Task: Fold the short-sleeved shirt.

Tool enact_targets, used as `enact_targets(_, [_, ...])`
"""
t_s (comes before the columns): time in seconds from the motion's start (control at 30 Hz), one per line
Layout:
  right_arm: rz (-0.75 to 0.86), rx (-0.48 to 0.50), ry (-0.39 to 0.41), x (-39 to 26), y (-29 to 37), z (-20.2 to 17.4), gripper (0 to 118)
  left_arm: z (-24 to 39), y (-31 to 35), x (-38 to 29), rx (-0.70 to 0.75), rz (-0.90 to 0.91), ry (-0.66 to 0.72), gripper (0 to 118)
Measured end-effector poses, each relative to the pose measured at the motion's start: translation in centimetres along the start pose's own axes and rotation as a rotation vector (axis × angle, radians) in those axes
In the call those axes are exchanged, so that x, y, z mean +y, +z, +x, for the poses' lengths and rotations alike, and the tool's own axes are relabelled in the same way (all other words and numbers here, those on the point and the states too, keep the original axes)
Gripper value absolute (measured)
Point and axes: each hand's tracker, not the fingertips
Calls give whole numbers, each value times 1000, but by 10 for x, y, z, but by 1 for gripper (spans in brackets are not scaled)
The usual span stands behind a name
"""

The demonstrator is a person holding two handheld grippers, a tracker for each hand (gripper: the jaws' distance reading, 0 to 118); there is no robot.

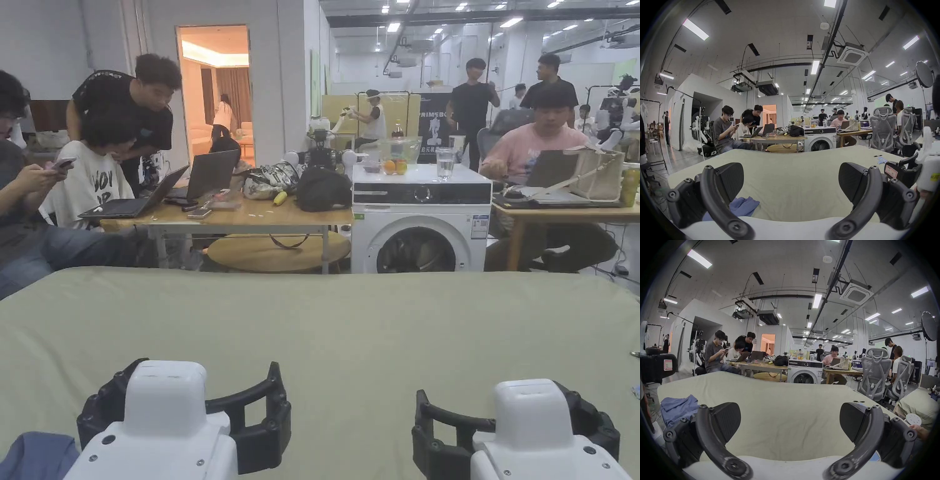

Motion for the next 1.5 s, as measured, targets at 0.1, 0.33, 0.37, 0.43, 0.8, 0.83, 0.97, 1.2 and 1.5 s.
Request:
enact_targets(0.1, [4, 9, -10, 0, 2, 2, 118, 2, 0, -2, 20, 0, -34, 115])
enact_targets(0.33, [7, 10, -20, 0, 2, 2, 118, 2, 1, -4, 4, 7, -27, 115])
enact_targets(0.37, [6, 13, -20, 0, 2, 2, 118, 2, 1, -4, 4, 8, -28, 115])
enact_targets(0.43, [1, 20, -21, 0, 3, 2, 117, 2, 0, -4, 6, -1, -40, 115])
enact_targets(0.8, [-20, 71, -9, -1, 4, -1, 18, 3, 5, -2, -4, 5, -66, 3])
enact_targets(0.83, [-22, 80, -10, -1, 4, -1, 12, 2, 6, -3, -21, 6, -59, 1])
enact_targets(0.97, [-12, 70, -24, -4, 6, -3, 0, 1, 3, -3, -13, -14, -33, 0])
enact_targets(1.2, [1, 84, -4, -3, 6, -12, 0, -14, 6, -1, 33, 1, 35, 0])
enact_targets(1.5, [-18, 144, -25, -2, -6, -44, 0, -36, 21, 1, 102, 0, -30, 0])
